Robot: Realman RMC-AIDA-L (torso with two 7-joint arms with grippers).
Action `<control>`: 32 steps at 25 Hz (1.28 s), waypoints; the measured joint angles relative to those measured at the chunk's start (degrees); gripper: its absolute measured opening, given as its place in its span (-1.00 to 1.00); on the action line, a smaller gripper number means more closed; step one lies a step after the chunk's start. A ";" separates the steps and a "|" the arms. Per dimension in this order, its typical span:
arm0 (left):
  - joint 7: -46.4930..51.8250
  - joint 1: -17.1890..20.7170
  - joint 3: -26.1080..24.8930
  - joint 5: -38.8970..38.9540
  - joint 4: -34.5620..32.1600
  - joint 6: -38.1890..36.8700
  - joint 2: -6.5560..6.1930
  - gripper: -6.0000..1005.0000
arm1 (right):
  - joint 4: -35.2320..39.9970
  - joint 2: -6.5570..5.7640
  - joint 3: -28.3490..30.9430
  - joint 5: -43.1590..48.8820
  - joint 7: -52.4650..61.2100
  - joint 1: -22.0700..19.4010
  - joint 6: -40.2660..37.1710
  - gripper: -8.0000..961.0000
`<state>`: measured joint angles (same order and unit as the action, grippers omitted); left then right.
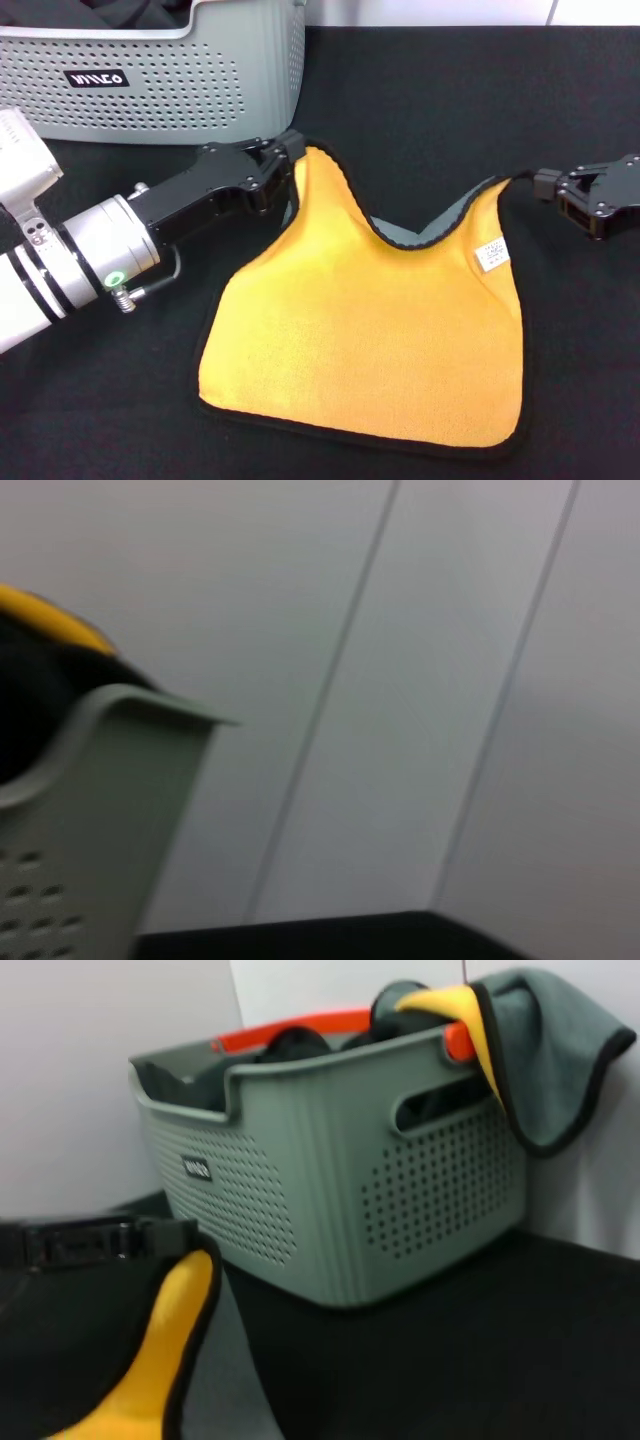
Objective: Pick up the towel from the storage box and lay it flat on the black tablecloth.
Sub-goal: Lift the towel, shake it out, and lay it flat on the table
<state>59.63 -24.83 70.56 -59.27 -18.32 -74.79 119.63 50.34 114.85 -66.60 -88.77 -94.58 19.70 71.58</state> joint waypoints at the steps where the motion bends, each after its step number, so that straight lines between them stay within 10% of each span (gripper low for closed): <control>1: -0.96 0.09 -0.09 0.01 0.02 0.91 0.07 -0.90 | -0.47 0.03 -0.76 -0.04 -0.53 0.20 -1.42 -0.97; 32: -37.22 -2.72 0.36 6.19 3.79 8.95 1.14 -0.90 | -3.85 0.46 -11.92 -3.66 -5.47 3.72 -23.44 -0.96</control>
<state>22.41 -27.55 70.92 -53.08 -14.53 -65.84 120.76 46.49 115.31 -78.52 -92.43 -100.05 23.42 48.14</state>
